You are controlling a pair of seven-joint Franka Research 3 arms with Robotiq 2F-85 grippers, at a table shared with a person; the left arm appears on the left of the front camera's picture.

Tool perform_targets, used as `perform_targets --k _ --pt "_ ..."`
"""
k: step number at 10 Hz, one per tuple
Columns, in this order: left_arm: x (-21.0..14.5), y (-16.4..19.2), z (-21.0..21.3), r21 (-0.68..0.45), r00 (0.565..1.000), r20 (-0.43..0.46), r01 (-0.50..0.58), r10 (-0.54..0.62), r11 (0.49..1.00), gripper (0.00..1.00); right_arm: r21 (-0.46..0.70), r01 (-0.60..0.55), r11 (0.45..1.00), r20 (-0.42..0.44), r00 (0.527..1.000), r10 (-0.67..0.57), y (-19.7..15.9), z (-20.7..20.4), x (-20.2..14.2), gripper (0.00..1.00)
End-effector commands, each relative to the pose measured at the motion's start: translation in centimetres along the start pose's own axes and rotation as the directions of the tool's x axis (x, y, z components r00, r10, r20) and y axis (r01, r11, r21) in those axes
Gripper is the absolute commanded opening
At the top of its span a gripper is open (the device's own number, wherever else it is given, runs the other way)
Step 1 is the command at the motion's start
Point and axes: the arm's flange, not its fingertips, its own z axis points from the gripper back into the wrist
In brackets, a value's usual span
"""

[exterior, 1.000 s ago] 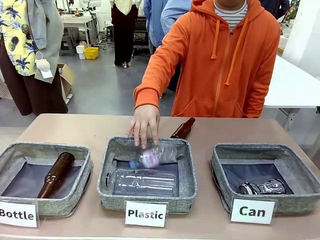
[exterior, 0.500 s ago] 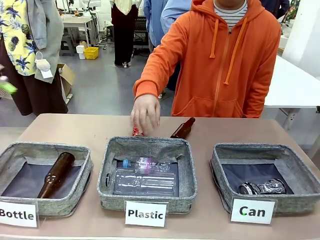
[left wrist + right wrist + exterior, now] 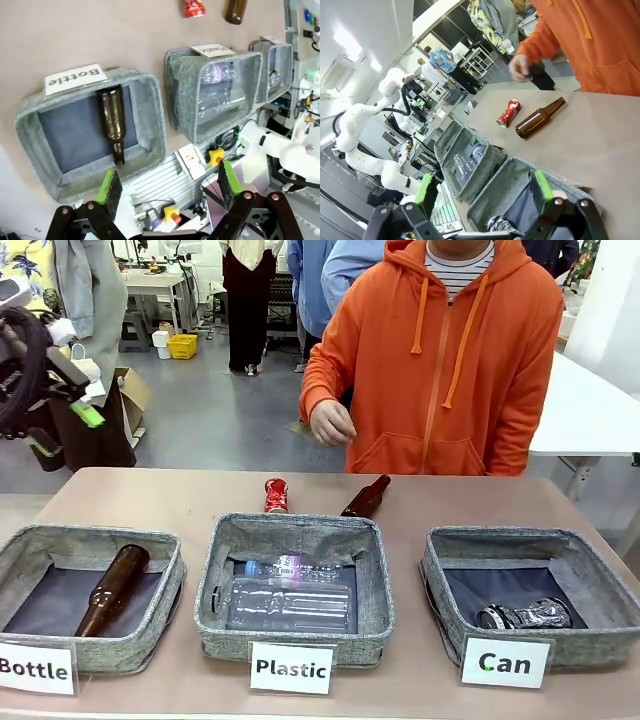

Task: Sort the can waste into the basket.
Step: Pick up the can waste from the table and place it in the right Fabric basket.

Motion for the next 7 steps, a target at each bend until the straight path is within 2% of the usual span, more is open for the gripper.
perform_targets --k 1,2,3,4,5,7 --pt "-3.4 -0.7 -0.2 0.094 0.997 0.036 -0.073 0.07 0.993 1.0 0.007 -0.009 1.0 0.016 1.0 0.009 0.3 -0.1 0.3 1.0" --pt "-3.8 -1.9 -0.9 0.135 0.996 0.051 -0.075 0.069 0.988 1.0 0.007 -0.009 1.0 0.016 1.0 0.009 0.3 -0.1 0.3 1.0" --pt "-2.8 -3.4 -1.8 0.174 0.99 0.093 -0.124 0.109 0.977 1.0 0.007 -0.009 1.0 0.016 1.0 0.009 0.3 -0.1 0.3 1.0" --pt "-0.7 -5.2 -2.9 0.196 0.97 0.162 -0.209 0.179 0.958 1.0 0.007 -0.009 1.0 0.016 1.0 0.009 0.3 -0.1 0.3 1.0" --pt "1.2 -7.7 -4.6 0.23 0.958 0.209 -0.243 0.196 0.943 1.0 0.007 -0.009 1.0 0.016 1.0 0.009 0.3 -0.1 0.3 1.0" --pt "4.8 -13.5 -9.5 0.336 0.962 0.222 -0.226 0.157 0.914 1.0 0.007 -0.009 1.0 0.016 1.0 0.009 0.3 -0.1 0.3 1.0"
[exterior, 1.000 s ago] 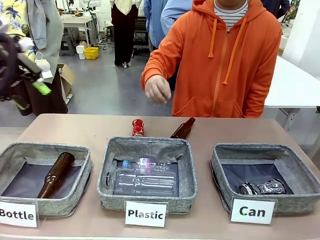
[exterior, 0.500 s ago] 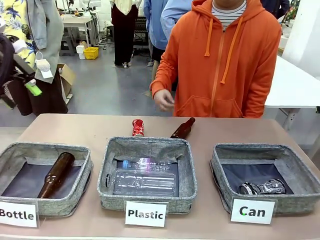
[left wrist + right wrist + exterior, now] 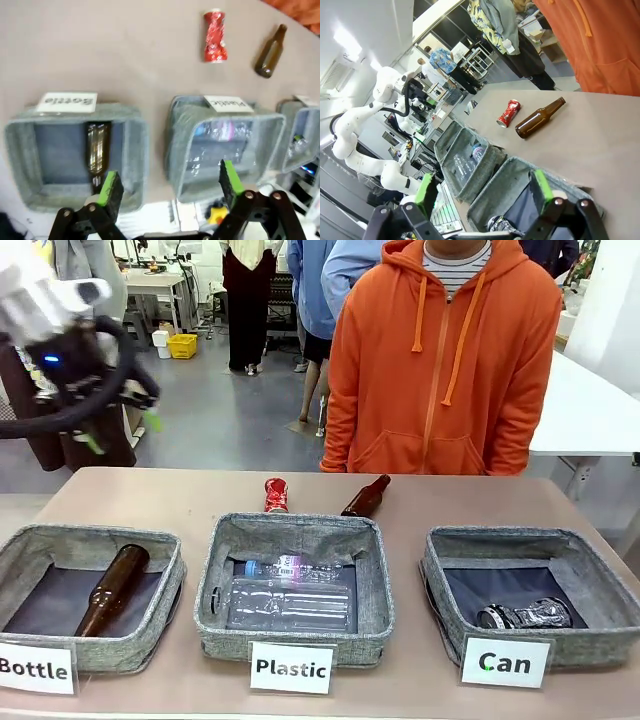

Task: Sort the can waste into the basket.
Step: Pick up the can waste from the table and place it in the right Fabric basket.

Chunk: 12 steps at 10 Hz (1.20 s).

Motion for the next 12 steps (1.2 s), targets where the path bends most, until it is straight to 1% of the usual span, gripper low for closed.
perform_targets --k 1,2,3,4,5,6,7,9,10,11,12 --pt "2.6 -5.4 -4.0 0.099 0.997 -0.078 0.035 -0.027 0.995 1.0 0.007 -0.009 1.0 0.016 1.0 0.009 0.2 -0.1 0.3 1.0" --pt "2.9 -7.9 -6.8 0.137 1.0 -0.014 -0.025 0.027 0.99 1.0 0.007 -0.009 1.0 0.016 1.0 0.009 0.2 -0.1 0.3 1.0" --pt "2.7 -9.9 -8.9 0.135 0.999 -0.009 -0.04 0.041 0.99 1.0 0.007 -0.009 1.0 0.016 1.0 0.009 0.2 -0.1 0.3 1.0" --pt "2.3 -11.4 -10.5 0.183 0.999 0.026 -0.034 0.03 0.983 1.0 0.007 -0.009 1.0 0.016 1.0 0.009 0.2 -0.1 0.3 1.0" --pt "1.9 -12.0 -10.8 0.192 0.996 0.086 -0.03 0.014 0.981 1.0 0.007 -0.009 1.0 0.016 1.0 0.009 0.2 -0.1 0.3 1.0" --pt "2.0 -11.8 -10.1 0.197 0.996 0.092 0.001 -0.02 0.98 1.0 0.007 -0.009 1.0 0.016 1.0 0.009 0.2 -0.1 0.3 1.0" --pt "1.6 -11.9 -12.0 0.154 1.0 0.014 -0.009 0.007 0.988 1.0 0.007 -0.009 1.0 0.016 1.0 0.009 0.2 -0.1 0.3 1.0" --pt "1.6 -11.9 -12.0 0.154 1.0 0.014 -0.009 0.007 0.988 1.0 0.007 -0.009 1.0 0.016 1.0 0.009 0.2 -0.1 0.3 1.0" --pt "1.7 -12.2 -12.0 0.17 0.999 0.04 -0.001 -0.006 0.985 1.0 0.007 -0.009 1.0 0.016 1.0 0.009 0.2 -0.1 0.3 1.0" --pt "1.5 -13.3 -12.7 0.17 0.998 0.061 -0.035 0.025 0.985 1.0 0.007 -0.009 1.0 0.016 1.0 0.009 0.2 -0.1 0.3 1.0" --pt "1.6 -14.4 -13.3 0.19 0.997 0.074 0.009 -0.023 0.982 1.0 0.007 -0.009 1.0 0.016 1.0 0.009 0.2 -0.1 0.3 1.0"
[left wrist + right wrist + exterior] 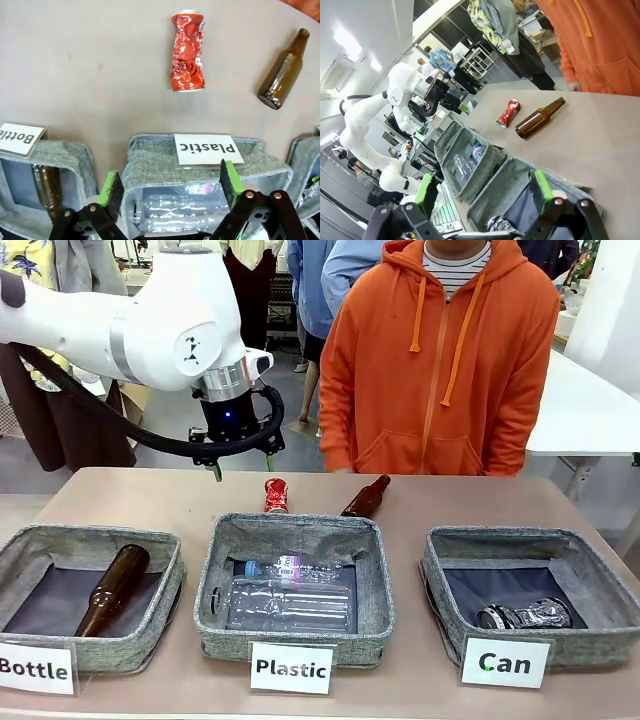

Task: Sort the can waste into the basket.
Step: Pick up the can waste from the table and place it in the right Fabric basket.

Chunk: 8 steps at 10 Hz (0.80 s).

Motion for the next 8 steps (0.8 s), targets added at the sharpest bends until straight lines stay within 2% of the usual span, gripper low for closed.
perform_targets --k 1,2,3,5,6,8 --pt "0.4 -2.3 -0.8 0.02 0.994 0.049 0.094 -0.095 0.995 1.0 0.007 -0.009 1.0 0.016 1.0 0.009 0.3 -0.1 0.3 1.0" --pt "0.7 -2.6 -1.4 0.026 0.983 0.068 0.169 -0.17 0.985 1.0 0.007 -0.009 1.0 0.016 1.0 0.009 0.3 -0.1 0.3 1.0" --pt "1.1 -2.8 -2.1 0.022 0.977 0.043 0.21 -0.211 0.977 1.0 0.007 -0.009 1.0 0.016 1.0 0.009 0.3 -0.1 0.3 1.0" --pt "2.8 -2.6 -3.3 0.0 0.993 0.043 0.111 -0.111 0.994 1.0 0.007 -0.009 1.0 0.016 1.0 0.009 0.3 -0.1 0.3 1.0" --pt "2.6 0.9 -0.4 -0.116 0.996 0.053 0.073 -0.067 0.991 1.0 0.007 -0.009 1.0 0.016 1.0 0.009 0.3 -0.1 0.3 1.0" --pt "-1.1 12.6 8.0 -0.385 0.997 0.076 0.005 0.026 0.923 1.0 0.007 -0.009 1.0 0.016 1.0 0.009 0.3 -0.1 0.3 1.0"
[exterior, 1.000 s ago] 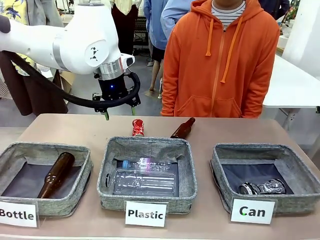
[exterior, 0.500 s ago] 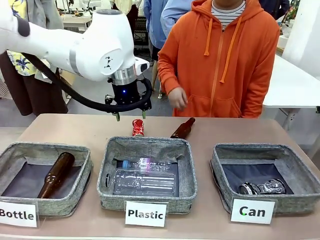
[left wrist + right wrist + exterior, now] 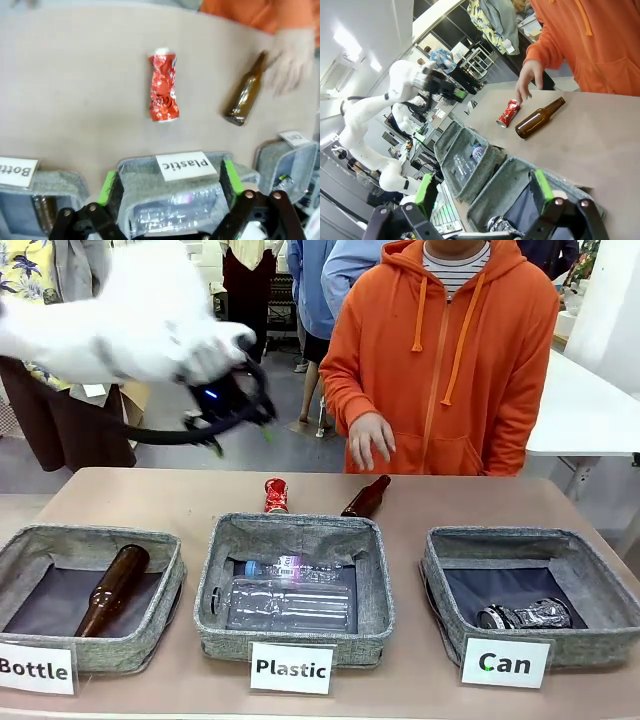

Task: Sort the can waste into the basket.
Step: Pick up the can waste from the table and place it in the right Fabric basket.

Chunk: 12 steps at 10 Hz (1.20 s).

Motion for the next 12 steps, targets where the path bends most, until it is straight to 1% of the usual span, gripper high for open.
perform_targets --k 1,2,3,5,6,7,8,9,10,11,12 --pt "-6.8 12.8 11.2 -0.261 1.0 -0.024 0.011 -0.018 0.965 1.0 0.007 -0.009 1.0 0.016 1.0 0.009 0.3 -0.1 0.3 1.0" --pt "-8.8 17.8 14.1 -0.317 0.999 -0.004 -0.048 0.05 0.947 1.0 0.007 -0.009 1.0 0.016 1.0 0.009 0.3 -0.1 0.3 1.0" --pt "-10.1 22.3 15.8 -0.383 0.995 -0.023 -0.097 0.096 0.918 1.0 0.007 -0.009 1.0 0.016 1.0 0.009 0.3 -0.1 0.3 1.0" --pt "-12.0 29.0 17.6 -0.528 0.99 -0.019 -0.126 0.137 0.84 1.0 0.007 -0.009 1.0 0.016 1.0 0.009 0.3 -0.1 0.3 1.0" --pt "-13.7 31.8 18.0 -0.602 0.988 0.004 -0.122 0.155 0.789 1.0 0.007 -0.009 1.0 0.016 1.0 0.009 0.3 -0.1 0.3 1.0" --pt "-14.3 32.7 17.9 -0.63 0.982 -0.012 -0.152 0.186 0.761 1.0 0.007 -0.009 1.0 0.016 1.0 0.009 0.3 -0.1 0.3 1.0" --pt "-13.4 32.5 17.4 -0.619 0.979 -0.038 -0.179 0.199 0.764 1.0 0.007 -0.009 1.0 0.016 1.0 0.009 0.3 -0.1 0.3 1.0" --pt "-12.2 31.9 17.3 -0.588 0.978 -0.065 -0.2 0.201 0.784 1.0 0.007 -0.009 1.0 0.016 1.0 0.009 0.3 -0.1 0.3 1.0" --pt "-10.5 31.5 18.2 -0.536 0.969 -0.092 -0.244 0.231 0.808 1.0 0.007 -0.009 1.0 0.016 1.0 0.009 0.3 -0.1 0.3 1.0" --pt "-8.7 30.8 18.9 -0.53 0.969 -0.132 -0.245 0.207 0.811 1.0 0.007 -0.009 1.0 0.016 1.0 0.009 0.3 -0.1 0.3 1.0" --pt "-6.5 28.3 18.6 -0.494 0.971 -0.152 -0.237 0.185 0.836 1.0 0.007 -0.009 1.0 0.016 1.0 0.009 0.3 -0.1 0.3 1.0"
